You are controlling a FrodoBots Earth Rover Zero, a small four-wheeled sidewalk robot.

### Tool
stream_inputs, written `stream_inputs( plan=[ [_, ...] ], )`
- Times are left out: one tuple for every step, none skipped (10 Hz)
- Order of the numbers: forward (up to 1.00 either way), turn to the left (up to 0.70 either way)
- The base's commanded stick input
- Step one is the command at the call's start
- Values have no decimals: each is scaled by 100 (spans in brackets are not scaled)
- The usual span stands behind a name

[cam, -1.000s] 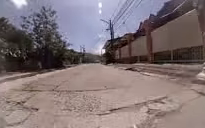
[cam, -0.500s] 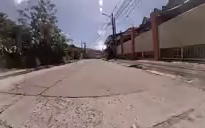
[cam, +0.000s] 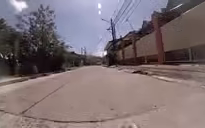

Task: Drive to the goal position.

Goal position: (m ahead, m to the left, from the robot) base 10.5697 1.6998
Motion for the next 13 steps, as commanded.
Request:
stream_inputs(
  plan=[
    [100,0],
    [100,0],
    [100,0],
    [100,0],
    [100,0],
    [100,0],
    [100,0],
    [100,0],
    [100,0],
    [100,0],
    [100,0],
    [100,0],
    [100,0]
  ],
)
